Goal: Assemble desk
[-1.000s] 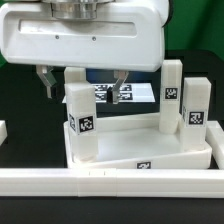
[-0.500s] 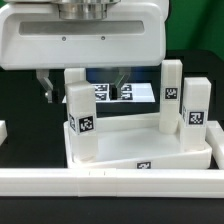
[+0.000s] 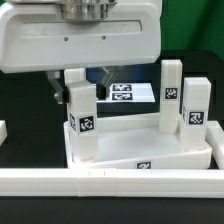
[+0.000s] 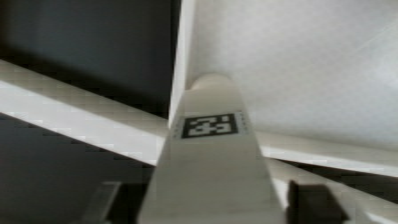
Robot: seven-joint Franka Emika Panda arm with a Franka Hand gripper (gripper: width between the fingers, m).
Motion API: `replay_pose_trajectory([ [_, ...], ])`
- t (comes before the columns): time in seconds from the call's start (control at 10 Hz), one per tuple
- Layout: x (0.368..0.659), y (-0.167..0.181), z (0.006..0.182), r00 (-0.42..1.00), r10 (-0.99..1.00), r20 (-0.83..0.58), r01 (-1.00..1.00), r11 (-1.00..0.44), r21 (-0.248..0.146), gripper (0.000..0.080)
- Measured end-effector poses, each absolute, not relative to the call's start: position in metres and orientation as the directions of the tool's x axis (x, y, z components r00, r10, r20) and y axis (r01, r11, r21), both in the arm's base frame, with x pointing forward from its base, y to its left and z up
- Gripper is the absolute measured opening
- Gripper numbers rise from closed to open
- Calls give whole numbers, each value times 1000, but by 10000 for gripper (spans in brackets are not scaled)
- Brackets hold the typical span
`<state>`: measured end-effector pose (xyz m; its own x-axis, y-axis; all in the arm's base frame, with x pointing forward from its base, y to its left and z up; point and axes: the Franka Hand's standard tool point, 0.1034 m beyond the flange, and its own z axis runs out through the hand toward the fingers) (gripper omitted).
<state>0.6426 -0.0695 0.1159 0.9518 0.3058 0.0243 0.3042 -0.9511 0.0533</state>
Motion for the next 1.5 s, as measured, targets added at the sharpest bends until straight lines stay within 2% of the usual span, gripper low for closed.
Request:
replay_pose_trajectory([
  [0.5, 642, -69, 116, 968, 250, 27, 248, -967, 51, 288],
  [0.7, 642, -69, 115, 998, 46, 39, 44, -998, 39, 288],
  [1.0, 642, -69, 114, 967, -248, 52, -249, -968, 18, 288],
  [1.3, 643, -69, 114, 838, -543, 56, -544, -839, -13, 289],
  [1.5, 644, -68, 114, 739, -671, 53, -671, -741, -23, 289],
])
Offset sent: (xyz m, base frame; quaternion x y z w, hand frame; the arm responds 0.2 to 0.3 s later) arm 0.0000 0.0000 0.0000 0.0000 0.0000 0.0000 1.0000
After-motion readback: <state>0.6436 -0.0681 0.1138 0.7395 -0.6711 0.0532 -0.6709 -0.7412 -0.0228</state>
